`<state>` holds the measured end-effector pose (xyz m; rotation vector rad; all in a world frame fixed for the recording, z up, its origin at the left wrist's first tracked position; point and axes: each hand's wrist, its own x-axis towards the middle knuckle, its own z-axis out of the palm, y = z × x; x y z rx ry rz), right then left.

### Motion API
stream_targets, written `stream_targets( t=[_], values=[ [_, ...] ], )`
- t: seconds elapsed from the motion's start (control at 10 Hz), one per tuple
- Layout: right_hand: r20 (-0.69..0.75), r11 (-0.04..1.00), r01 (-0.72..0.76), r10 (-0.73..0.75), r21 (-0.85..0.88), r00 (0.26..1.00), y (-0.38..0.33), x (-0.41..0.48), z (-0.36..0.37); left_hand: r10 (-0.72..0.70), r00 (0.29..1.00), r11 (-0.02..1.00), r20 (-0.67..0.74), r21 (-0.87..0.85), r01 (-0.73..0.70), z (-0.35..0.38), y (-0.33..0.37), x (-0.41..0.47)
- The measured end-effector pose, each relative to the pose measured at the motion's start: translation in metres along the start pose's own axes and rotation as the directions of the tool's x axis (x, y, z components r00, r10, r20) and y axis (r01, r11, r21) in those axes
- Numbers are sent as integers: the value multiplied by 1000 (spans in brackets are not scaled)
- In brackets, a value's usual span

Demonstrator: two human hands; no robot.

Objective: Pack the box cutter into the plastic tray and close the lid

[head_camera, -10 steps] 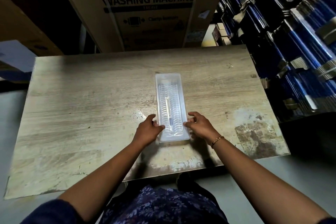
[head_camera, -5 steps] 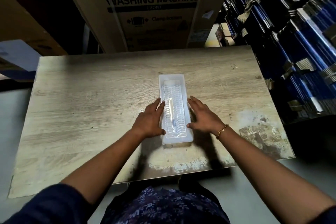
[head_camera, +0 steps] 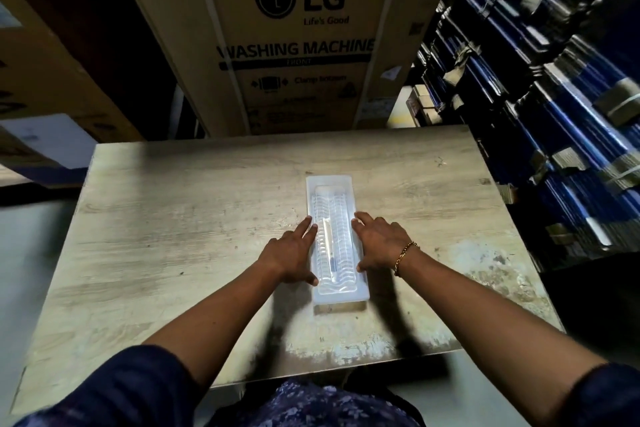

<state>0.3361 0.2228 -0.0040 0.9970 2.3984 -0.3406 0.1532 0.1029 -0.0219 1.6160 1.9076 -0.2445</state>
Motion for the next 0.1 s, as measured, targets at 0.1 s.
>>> stream_targets(
  t=[0.1],
  values=[
    [-68, 991, 2, 7, 137, 998, 3, -1, -17, 8, 996, 997, -91, -71, -14, -18, -3, -3]
  ],
)
